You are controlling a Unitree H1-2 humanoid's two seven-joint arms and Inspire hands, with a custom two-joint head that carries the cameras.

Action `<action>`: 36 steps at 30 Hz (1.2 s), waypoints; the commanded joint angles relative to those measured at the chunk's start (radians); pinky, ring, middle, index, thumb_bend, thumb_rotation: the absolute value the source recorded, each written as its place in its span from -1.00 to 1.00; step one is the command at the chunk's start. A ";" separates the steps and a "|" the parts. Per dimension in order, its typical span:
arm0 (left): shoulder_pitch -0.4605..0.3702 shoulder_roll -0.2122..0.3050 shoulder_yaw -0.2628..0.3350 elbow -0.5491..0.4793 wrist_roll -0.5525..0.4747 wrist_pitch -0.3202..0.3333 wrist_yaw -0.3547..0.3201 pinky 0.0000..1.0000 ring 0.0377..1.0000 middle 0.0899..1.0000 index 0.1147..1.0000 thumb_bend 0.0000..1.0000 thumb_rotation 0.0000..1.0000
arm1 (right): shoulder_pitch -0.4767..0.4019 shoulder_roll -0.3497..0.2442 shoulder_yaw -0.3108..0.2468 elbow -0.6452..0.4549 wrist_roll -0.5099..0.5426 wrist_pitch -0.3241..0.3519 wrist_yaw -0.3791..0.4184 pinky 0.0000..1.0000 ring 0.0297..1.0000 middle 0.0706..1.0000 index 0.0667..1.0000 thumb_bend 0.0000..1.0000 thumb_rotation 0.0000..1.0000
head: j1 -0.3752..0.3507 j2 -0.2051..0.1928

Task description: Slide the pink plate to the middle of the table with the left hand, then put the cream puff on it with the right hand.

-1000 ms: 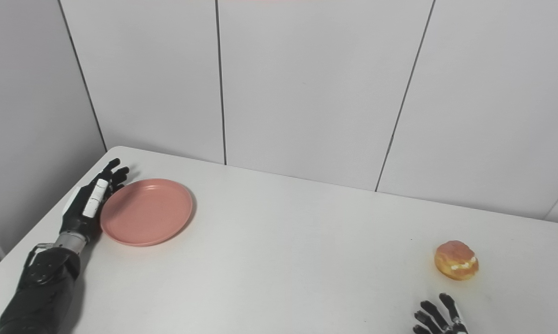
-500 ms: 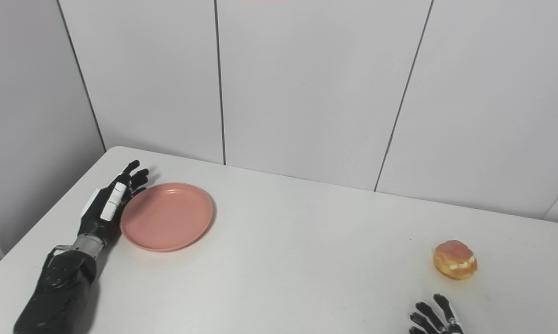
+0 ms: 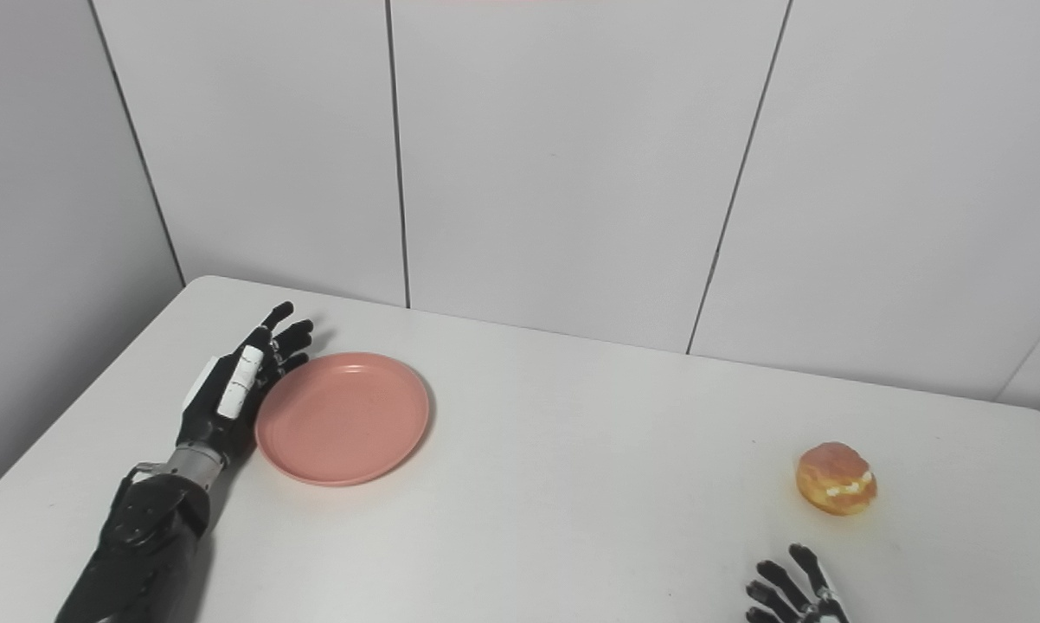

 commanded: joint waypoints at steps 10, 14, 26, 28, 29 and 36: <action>0.021 -0.027 -0.053 -0.138 0.028 0.098 0.008 0.89 0.83 0.72 0.76 0.76 0.66 | 0.011 0.036 0.046 -0.024 -0.048 0.074 -0.003 0.49 0.56 0.60 0.81 0.70 1.00 | -0.090 0.028; 0.027 -0.032 -0.068 -0.163 0.041 0.122 0.007 0.89 0.83 0.72 0.76 0.80 0.65 | 0.009 0.048 0.057 -0.034 -0.058 0.085 -0.011 0.47 0.56 0.58 0.81 0.72 1.00 | -0.123 0.038; 0.017 -0.058 -0.106 -0.161 0.032 0.140 -0.013 0.84 0.82 0.74 0.78 0.78 0.65 | 0.004 0.073 0.085 -0.060 -0.106 0.111 -0.029 0.46 0.55 0.59 0.81 0.76 1.00 | -0.197 0.057; 0.016 -0.064 -0.107 -0.167 0.019 0.154 -0.024 0.96 0.87 0.72 0.80 0.74 0.65 | 0.000 0.080 0.091 -0.058 -0.116 0.112 -0.033 0.44 0.54 0.58 0.81 0.77 1.00 | -0.223 0.057; 0.015 -0.066 -0.112 -0.166 0.025 0.154 -0.021 0.98 0.87 0.72 0.80 0.73 0.65 | -0.002 0.085 0.095 -0.058 -0.121 0.114 -0.036 0.43 0.53 0.58 0.81 0.77 1.00 | -0.246 0.056; 0.006 -0.090 -0.126 -0.138 0.052 0.149 0.016 0.81 0.81 0.73 0.79 0.78 0.67 | -0.007 0.109 0.117 -0.061 -0.152 0.131 -0.052 0.42 0.53 0.58 0.81 0.81 1.00 | -0.301 0.063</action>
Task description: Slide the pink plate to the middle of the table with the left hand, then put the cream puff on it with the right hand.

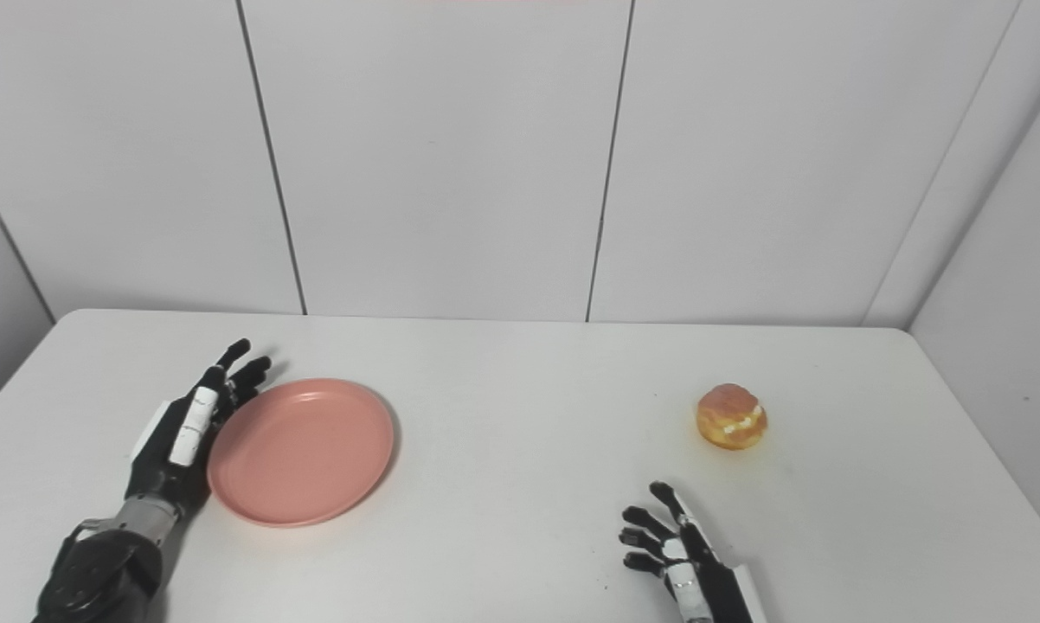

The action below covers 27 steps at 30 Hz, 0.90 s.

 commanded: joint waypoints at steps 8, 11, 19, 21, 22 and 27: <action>-0.031 -0.093 -0.017 0.009 0.034 0.003 0.074 0.95 0.82 0.72 0.76 0.81 0.68 | 0.003 0.035 0.053 -0.017 -0.033 0.065 0.023 0.41 0.53 0.58 0.83 0.84 1.00 | -0.049 0.013; -0.029 -0.107 -0.021 0.001 0.037 0.014 0.086 0.95 0.82 0.70 0.75 0.80 0.69 | 0.002 0.045 0.064 -0.022 -0.046 0.073 0.019 0.41 0.54 0.58 0.83 0.85 1.00 | -0.092 0.021; -0.019 -0.126 -0.035 -0.086 0.039 0.101 0.116 1.00 0.83 0.75 0.76 0.84 0.72 | -0.005 0.069 0.082 -0.023 -0.076 0.092 0.007 0.41 0.54 0.60 0.84 0.82 1.00 | -0.157 0.032; -0.015 -0.130 -0.042 -0.111 0.044 0.124 0.120 1.00 0.84 0.76 0.76 0.85 0.72 | -0.007 0.073 0.083 -0.022 -0.078 0.096 0.005 0.42 0.55 0.61 0.85 0.81 1.00 | -0.162 0.033; -0.013 -0.132 -0.046 -0.123 0.048 0.133 0.122 1.00 0.83 0.76 0.76 0.85 0.74 | -0.008 0.074 0.084 -0.022 -0.081 0.098 0.004 0.43 0.56 0.62 0.86 0.81 1.00 | -0.173 0.035; -0.001 -0.145 -0.059 -0.182 0.055 0.172 0.123 1.00 0.78 0.65 0.74 0.85 0.74 | -0.014 0.082 0.090 -0.015 -0.098 0.094 -0.002 0.43 0.55 0.62 0.86 0.82 1.00 | -0.197 0.033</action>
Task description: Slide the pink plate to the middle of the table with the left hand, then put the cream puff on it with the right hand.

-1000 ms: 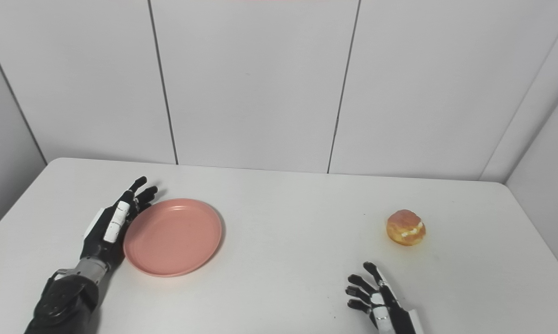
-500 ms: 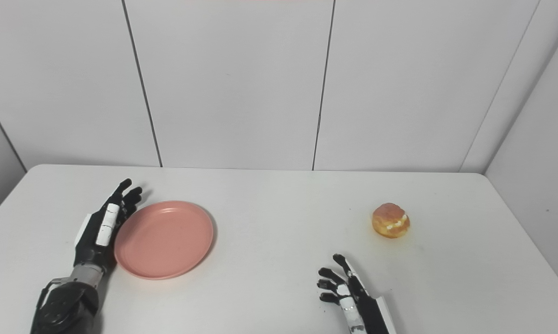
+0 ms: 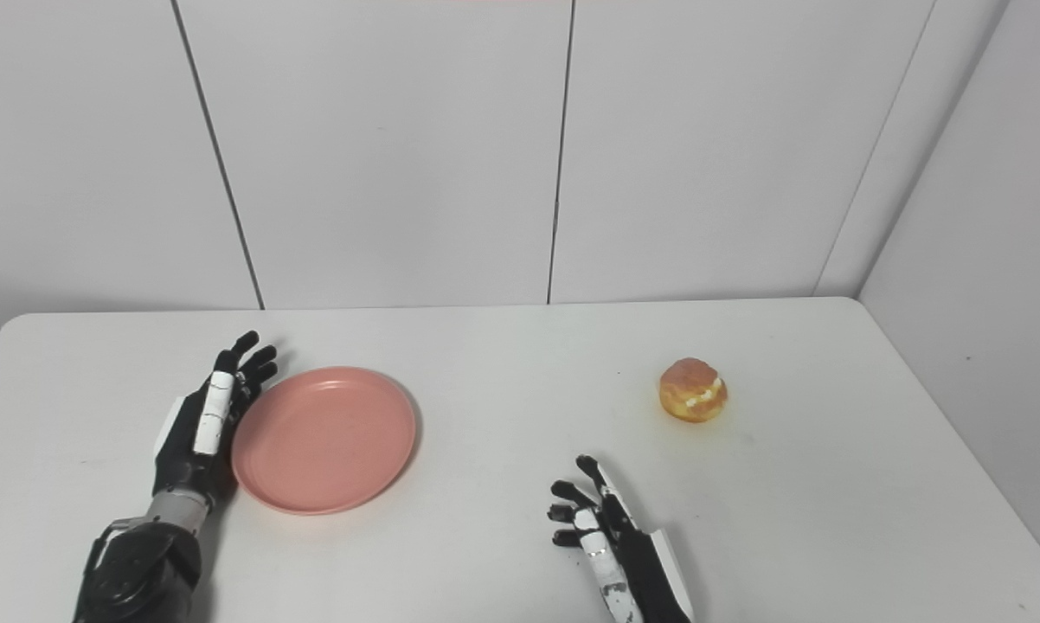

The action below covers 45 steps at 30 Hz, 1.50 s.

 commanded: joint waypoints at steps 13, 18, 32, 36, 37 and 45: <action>-0.014 -0.007 -0.027 -0.063 -0.002 0.056 -0.045 1.00 0.80 0.66 0.75 0.76 0.74 | -0.016 0.044 0.039 0.019 -0.033 0.039 0.019 0.41 0.54 0.60 0.86 0.81 1.00 | -0.057 0.003; -0.013 -0.016 -0.016 -0.062 -0.029 0.065 -0.066 1.00 0.84 0.69 0.76 0.73 0.69 | -0.017 0.038 0.047 0.011 -0.060 0.044 0.018 0.38 0.52 0.59 0.85 0.73 1.00 | -0.060 0.008; -0.004 -0.022 -0.018 -0.068 -0.023 0.086 -0.062 1.00 0.85 0.70 0.79 0.77 0.70 | -0.003 0.061 0.034 -0.007 -0.163 -0.090 -0.075 0.31 0.52 0.63 0.76 0.61 0.86 | -0.066 0.012; -0.009 -0.020 -0.021 -0.054 -0.015 0.079 -0.064 1.00 0.84 0.69 0.80 0.74 0.72 | -0.007 0.070 0.018 -0.096 -0.209 -0.056 -0.089 0.34 0.54 0.66 0.73 0.61 0.80 | -0.070 0.008; -0.010 -0.019 -0.022 -0.050 -0.012 0.075 -0.065 1.00 0.85 0.69 0.80 0.73 0.73 | -0.011 0.066 0.015 -0.120 -0.225 -0.044 -0.085 0.33 0.54 0.67 0.74 0.58 0.79 | -0.070 0.008; -0.016 -0.022 -0.020 -0.023 -0.022 0.054 -0.085 1.00 0.84 0.71 0.81 0.70 0.73 | -0.103 -0.039 -0.010 -0.310 -0.479 0.081 -0.007 0.29 0.49 0.60 0.67 0.80 0.65 | -0.068 -0.001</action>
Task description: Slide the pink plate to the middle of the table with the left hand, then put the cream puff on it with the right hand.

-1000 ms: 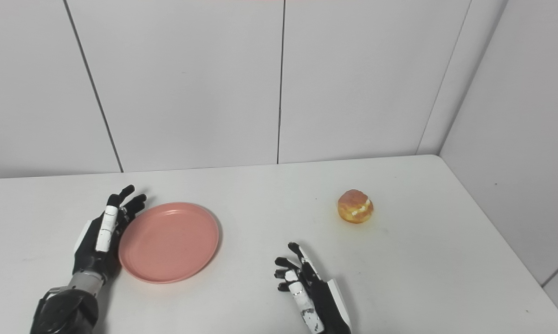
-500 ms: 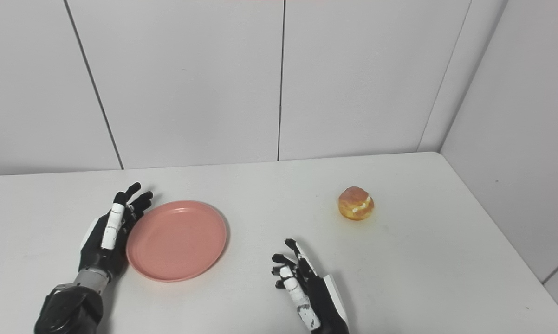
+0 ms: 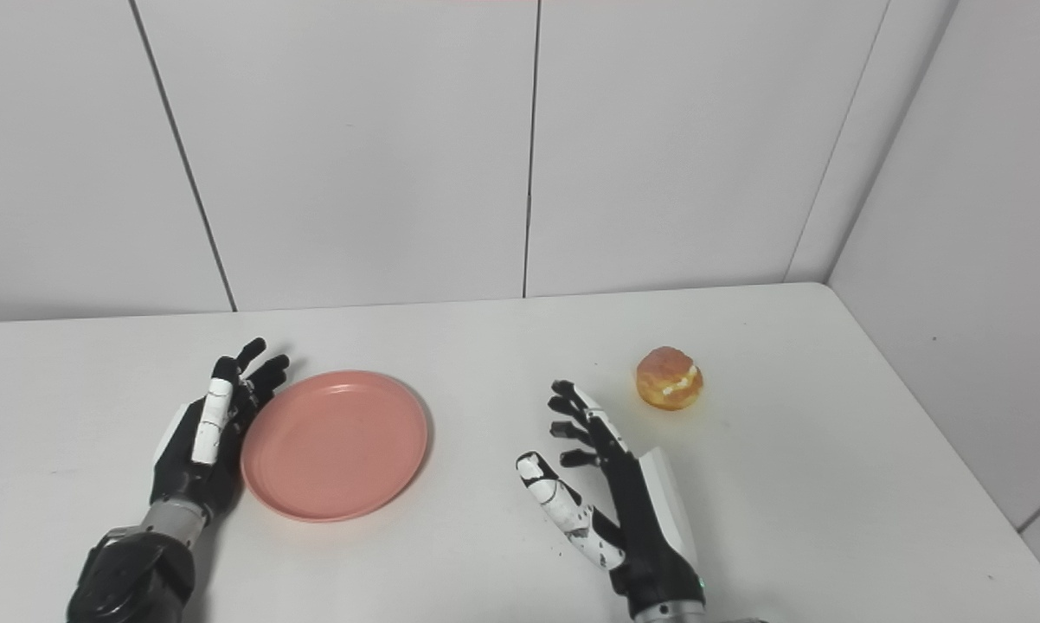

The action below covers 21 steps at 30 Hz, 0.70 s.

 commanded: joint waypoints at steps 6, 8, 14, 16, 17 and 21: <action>-0.024 -0.009 -0.010 0.009 -0.002 -0.008 -0.019 1.00 0.84 0.69 0.81 0.69 0.73 | -0.110 -0.086 -0.033 -0.096 -0.109 0.080 0.111 0.34 0.59 0.70 0.75 0.90 0.33 | 0.002 -0.012; -0.025 -0.010 -0.010 0.012 0.000 -0.008 -0.019 1.00 0.84 0.68 0.81 0.69 0.73 | -0.149 -0.114 -0.046 -0.105 -0.125 0.103 0.151 0.37 0.61 0.73 0.78 0.94 0.16 | 0.002 -0.013; -0.028 -0.018 -0.009 0.021 -0.002 -0.015 -0.016 1.00 0.84 0.68 0.82 0.75 0.71 | -0.266 -0.207 -0.078 -0.095 -0.146 0.150 0.260 0.43 0.64 0.72 0.78 1.00 -0.13 | 0.008 -0.017; -0.026 -0.019 -0.009 0.018 -0.002 -0.013 -0.017 1.00 0.84 0.67 0.82 0.75 0.71 | -0.301 -0.245 -0.081 -0.078 -0.160 0.161 0.296 0.43 0.67 0.73 0.78 1.00 -0.18 | 0.010 -0.017; -0.025 -0.018 -0.010 0.018 0.000 -0.017 -0.018 1.00 0.85 0.68 0.82 0.74 0.71 | -0.327 -0.279 -0.077 -0.066 -0.179 0.182 0.336 0.44 0.69 0.74 0.77 1.00 -0.21 | 0.011 -0.017; -0.022 -0.015 -0.011 0.014 0.003 -0.019 -0.019 1.00 0.83 0.65 0.82 0.74 0.72 | -0.399 -0.372 -0.068 -0.025 -0.240 0.213 0.432 0.52 0.80 0.85 0.77 1.00 -0.21 | 0.015 -0.017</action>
